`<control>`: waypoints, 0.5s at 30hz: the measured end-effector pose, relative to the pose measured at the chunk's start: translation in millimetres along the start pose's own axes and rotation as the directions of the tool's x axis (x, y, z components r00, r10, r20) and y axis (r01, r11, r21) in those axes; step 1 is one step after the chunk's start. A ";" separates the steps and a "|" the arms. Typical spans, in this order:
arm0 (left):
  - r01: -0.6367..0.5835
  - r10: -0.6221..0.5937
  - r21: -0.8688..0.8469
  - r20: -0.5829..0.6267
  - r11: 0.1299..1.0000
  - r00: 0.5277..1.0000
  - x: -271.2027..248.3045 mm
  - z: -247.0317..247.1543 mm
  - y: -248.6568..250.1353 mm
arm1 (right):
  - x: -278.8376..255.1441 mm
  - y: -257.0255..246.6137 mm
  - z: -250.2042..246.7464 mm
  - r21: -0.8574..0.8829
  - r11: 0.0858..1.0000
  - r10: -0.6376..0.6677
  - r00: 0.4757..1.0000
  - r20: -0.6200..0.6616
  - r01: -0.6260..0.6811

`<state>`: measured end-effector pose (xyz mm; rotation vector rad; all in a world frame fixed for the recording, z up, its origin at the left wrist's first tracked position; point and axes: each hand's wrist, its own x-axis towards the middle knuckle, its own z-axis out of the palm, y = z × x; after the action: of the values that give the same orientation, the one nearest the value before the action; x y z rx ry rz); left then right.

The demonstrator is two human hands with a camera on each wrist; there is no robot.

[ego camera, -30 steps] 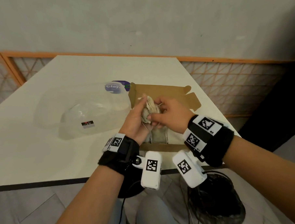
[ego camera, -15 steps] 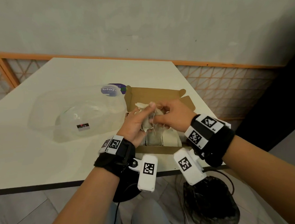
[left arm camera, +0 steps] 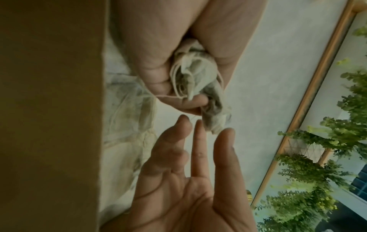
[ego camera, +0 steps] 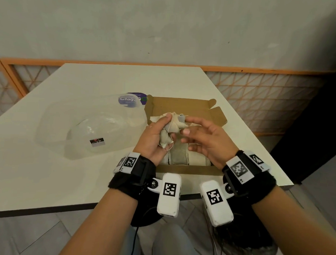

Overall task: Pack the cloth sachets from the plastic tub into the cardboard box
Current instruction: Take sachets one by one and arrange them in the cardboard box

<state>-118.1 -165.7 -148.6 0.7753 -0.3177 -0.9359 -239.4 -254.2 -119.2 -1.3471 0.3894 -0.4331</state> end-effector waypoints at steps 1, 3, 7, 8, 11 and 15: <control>0.014 -0.014 0.023 0.005 1.000 1.000 0.2 -0.1 -0.6 | -0.7 3.6 1.1 -0.014 1.000 -0.016 1.000 0.007 0.016; 0.044 -0.046 0.075 0.018 0.996 0.999 0.1 -0.2 -1.7 | -1.2 10.2 3.5 -0.009 0.999 -0.044 0.999 0.001 0.044; 0.112 -0.116 0.105 0.030 0.988 0.993 -3.2 2.7 -1.9 | -1.3 13.3 3.3 0.072 0.994 -0.080 0.996 -0.050 0.083; 0.133 -0.137 0.100 0.038 0.986 0.990 -4.6 3.8 -1.5 | -1.4 13.1 2.6 0.104 0.991 -0.080 0.995 -0.066 0.086; 0.159 -0.161 0.064 0.040 0.985 0.986 -4.9 4.6 -0.1 | -0.8 13.5 0.0 0.175 0.979 -0.085 0.989 -0.118 0.105; 0.125 -0.125 -0.042 0.010 0.991 0.992 -1.5 1.4 -0.2 | 0.8 11.6 -2.5 0.295 0.949 -0.066 0.983 -0.171 0.115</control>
<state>-119.8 -165.2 -147.7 0.7588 -0.2569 -1.0602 -239.2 -254.8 -131.0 -1.0356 0.3753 -0.6535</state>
